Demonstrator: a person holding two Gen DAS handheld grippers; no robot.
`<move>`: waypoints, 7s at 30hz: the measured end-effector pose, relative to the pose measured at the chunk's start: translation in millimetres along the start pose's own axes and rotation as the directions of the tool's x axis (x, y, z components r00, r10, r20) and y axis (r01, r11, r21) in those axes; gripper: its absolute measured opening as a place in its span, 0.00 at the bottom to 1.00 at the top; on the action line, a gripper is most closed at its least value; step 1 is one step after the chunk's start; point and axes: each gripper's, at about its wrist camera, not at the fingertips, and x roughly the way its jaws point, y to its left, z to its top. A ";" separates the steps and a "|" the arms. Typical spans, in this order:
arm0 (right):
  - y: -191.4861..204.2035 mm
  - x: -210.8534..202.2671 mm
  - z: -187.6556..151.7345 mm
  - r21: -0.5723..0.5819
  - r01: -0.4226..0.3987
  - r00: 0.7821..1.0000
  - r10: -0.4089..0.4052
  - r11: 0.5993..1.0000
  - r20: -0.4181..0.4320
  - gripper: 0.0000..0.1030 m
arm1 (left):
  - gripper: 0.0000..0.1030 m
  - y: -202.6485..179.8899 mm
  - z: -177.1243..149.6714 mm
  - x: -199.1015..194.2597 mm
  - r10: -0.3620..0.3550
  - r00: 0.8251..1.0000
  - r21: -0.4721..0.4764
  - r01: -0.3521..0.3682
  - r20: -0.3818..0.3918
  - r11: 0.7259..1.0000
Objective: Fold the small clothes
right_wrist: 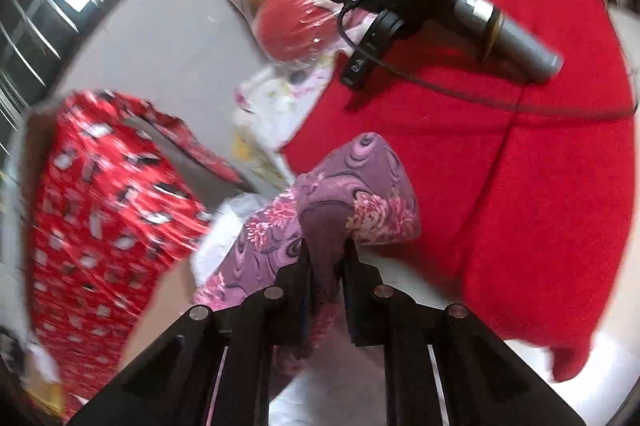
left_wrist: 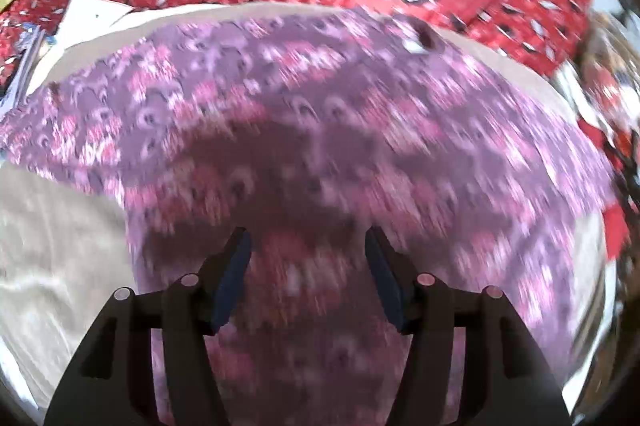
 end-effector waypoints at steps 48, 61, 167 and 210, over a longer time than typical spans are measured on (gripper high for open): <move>283.0 -71.4 -317.5 -0.462 -0.509 0.809 0.221 0.726 -0.544 0.41 | 0.28 48.9 30.3 35.0 -0.250 0.960 -0.160 0.268 0.122 0.950; 207.8 11.1 -238.2 -0.232 -0.273 0.876 0.142 0.934 -0.461 0.27 | 0.05 102.3 36.5 25.1 -0.182 0.960 -0.296 0.241 0.212 0.924; 463.2 -79.2 -522.7 -0.907 -0.421 0.885 0.234 0.029 -0.403 0.26 | 0.59 214.3 -3.6 -9.4 -0.248 0.962 -0.672 0.258 0.113 0.694; 237.5 18.2 -252.2 -0.213 -0.333 0.883 0.225 0.919 -0.412 0.06 | 0.67 118.3 13.2 1.1 -0.126 0.991 -0.392 0.128 0.031 0.911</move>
